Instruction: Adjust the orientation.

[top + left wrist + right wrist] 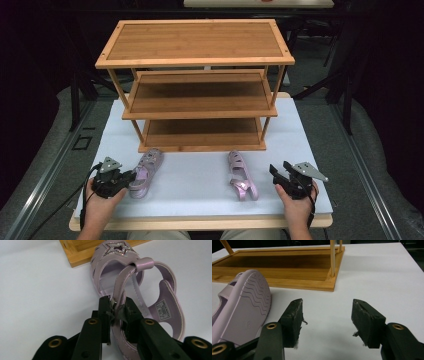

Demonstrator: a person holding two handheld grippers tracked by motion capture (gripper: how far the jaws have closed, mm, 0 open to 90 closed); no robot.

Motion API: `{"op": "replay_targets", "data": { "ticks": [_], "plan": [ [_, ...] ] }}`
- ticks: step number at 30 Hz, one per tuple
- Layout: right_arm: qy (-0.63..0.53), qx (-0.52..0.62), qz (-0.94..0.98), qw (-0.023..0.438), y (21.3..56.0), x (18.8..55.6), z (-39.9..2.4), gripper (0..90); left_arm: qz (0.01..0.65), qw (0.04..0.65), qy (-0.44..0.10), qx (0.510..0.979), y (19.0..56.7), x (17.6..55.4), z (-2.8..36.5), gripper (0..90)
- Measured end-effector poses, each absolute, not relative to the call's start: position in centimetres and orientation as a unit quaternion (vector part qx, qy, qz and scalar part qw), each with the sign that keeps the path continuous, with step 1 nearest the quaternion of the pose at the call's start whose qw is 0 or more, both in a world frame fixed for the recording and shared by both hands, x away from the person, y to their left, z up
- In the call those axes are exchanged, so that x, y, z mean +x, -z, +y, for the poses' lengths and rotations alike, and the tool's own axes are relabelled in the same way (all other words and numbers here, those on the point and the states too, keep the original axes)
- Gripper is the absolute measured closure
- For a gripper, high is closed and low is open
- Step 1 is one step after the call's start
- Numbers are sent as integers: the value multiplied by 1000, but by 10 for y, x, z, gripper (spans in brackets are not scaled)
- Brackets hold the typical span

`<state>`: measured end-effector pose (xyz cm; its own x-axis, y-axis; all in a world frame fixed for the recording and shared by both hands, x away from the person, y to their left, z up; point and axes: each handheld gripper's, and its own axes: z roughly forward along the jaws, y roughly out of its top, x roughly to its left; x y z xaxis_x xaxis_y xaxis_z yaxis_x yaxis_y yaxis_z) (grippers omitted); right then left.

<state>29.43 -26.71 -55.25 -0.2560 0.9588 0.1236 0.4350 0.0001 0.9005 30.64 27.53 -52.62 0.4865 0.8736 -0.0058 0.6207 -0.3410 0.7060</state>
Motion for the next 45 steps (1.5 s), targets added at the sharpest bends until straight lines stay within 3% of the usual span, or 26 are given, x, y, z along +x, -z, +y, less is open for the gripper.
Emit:
{"op": "replay_targets", "data": {
  "ticks": [8,13,19,26,29,45],
  "plan": [
    [-466,545,637,284,552,293,-271,420,432,298,-131,841,512,312,285,813],
    [-472,547,632,281,551,292,-272,419,420,193,-93,882,499,338,290,786],
    [-471,548,633,278,554,293,-273,419,396,123,-75,907,492,356,274,714],
    [-478,547,627,283,552,290,-276,419,357,36,-69,931,496,363,253,731],
    [-478,552,624,279,551,288,-277,419,362,30,-60,930,496,367,253,774],
    [-477,553,627,272,551,289,-277,419,374,32,-26,927,499,377,259,779]
  ]
}}
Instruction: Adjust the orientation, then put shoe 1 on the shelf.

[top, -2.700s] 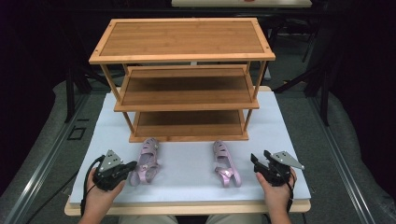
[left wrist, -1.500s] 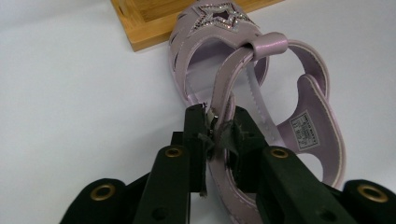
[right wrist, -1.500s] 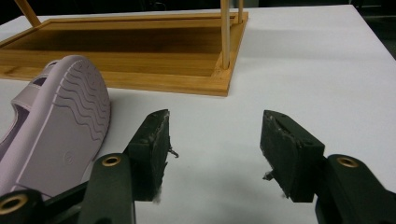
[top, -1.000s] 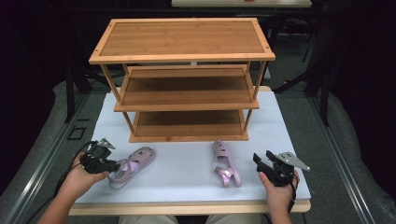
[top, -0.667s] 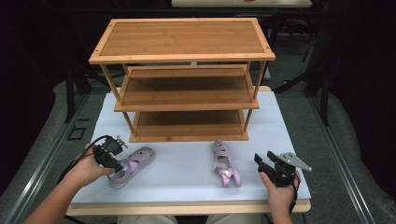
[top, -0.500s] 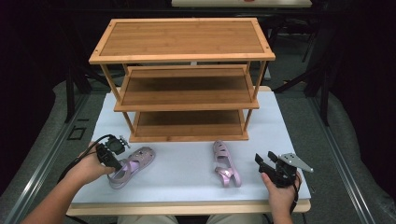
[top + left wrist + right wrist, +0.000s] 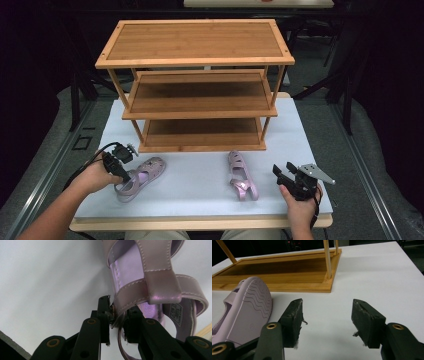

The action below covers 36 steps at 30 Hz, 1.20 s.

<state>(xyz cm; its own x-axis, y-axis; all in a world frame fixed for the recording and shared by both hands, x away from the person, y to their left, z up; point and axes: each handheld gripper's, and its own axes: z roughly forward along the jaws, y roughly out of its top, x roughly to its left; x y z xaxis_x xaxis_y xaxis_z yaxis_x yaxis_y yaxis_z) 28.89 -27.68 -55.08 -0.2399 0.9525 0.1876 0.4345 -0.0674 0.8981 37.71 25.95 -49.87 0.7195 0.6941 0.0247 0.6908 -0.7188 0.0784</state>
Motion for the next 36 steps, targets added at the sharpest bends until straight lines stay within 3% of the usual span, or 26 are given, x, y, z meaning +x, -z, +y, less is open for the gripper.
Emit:
{"op": "replay_targets", "data": {
  "ticks": [17,36],
  "plan": [
    [-482,557,623,265,552,290,-278,419,376,17,-27,926,504,381,258,808],
    [-487,560,618,259,554,292,-278,420,368,70,-54,926,500,367,268,825]
  ]
}}
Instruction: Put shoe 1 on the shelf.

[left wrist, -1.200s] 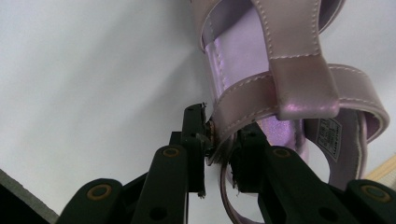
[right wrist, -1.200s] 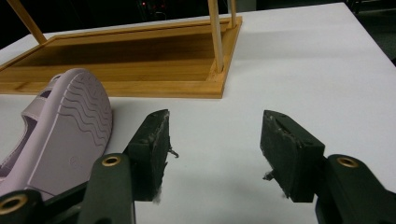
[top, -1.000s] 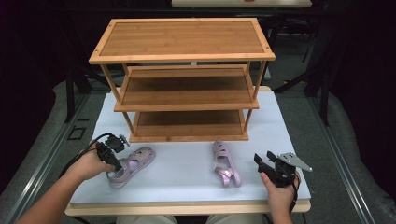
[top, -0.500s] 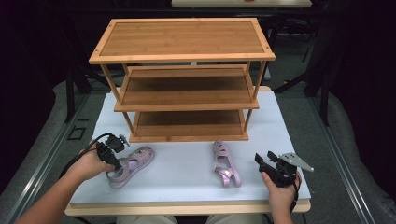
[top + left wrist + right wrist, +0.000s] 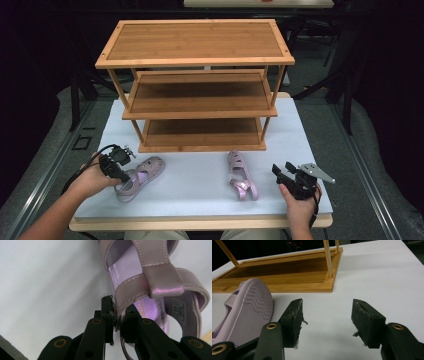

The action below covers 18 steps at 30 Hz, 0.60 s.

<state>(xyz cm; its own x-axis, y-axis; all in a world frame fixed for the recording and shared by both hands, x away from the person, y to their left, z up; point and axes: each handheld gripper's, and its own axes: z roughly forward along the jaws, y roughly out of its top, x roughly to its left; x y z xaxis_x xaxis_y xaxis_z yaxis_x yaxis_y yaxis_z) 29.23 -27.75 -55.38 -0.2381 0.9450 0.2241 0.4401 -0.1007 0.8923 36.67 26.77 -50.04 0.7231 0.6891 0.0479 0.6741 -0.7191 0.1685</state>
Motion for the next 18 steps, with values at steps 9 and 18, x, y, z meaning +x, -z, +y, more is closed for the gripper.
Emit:
{"op": "replay_targets", "data": {
  "ticks": [9,18],
  "plan": [
    [-493,562,614,255,556,294,-278,420,398,198,-103,890,482,348,285,827],
    [-496,568,609,246,556,295,-280,420,440,430,-174,769,460,310,286,827]
  ]
}}
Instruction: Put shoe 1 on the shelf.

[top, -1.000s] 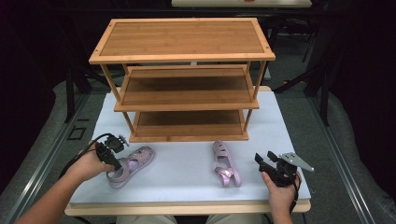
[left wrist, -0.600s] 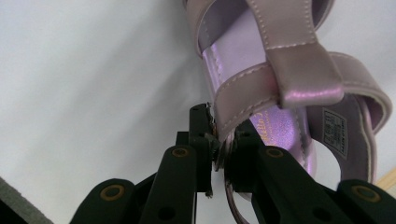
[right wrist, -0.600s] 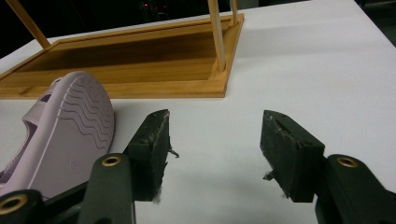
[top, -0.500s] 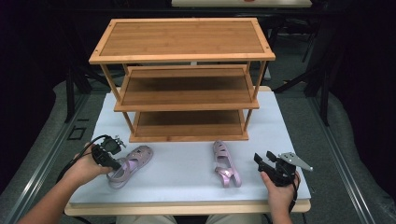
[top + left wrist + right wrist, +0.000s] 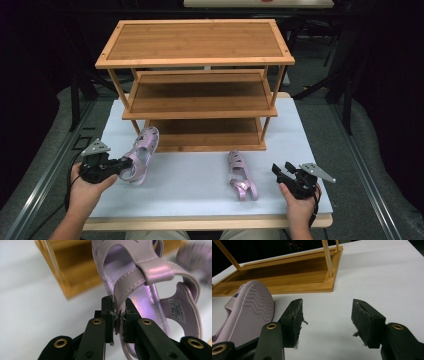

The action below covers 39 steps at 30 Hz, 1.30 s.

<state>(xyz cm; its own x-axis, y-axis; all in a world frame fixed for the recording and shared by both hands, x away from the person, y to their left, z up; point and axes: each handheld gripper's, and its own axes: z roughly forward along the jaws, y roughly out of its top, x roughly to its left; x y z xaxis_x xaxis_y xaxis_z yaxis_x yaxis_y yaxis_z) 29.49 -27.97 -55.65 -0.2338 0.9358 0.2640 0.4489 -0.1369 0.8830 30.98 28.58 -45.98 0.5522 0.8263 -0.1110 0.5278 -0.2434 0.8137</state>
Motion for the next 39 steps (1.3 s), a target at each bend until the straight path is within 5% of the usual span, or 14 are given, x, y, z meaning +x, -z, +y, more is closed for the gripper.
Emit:
{"op": "replay_targets", "data": {
  "ticks": [17,39],
  "plan": [
    [-510,578,592,234,556,296,-285,420,424,622,-306,583,423,268,226,830],
    [-523,595,572,215,559,297,-296,420,443,609,-344,561,383,348,170,821]
  ]
}}
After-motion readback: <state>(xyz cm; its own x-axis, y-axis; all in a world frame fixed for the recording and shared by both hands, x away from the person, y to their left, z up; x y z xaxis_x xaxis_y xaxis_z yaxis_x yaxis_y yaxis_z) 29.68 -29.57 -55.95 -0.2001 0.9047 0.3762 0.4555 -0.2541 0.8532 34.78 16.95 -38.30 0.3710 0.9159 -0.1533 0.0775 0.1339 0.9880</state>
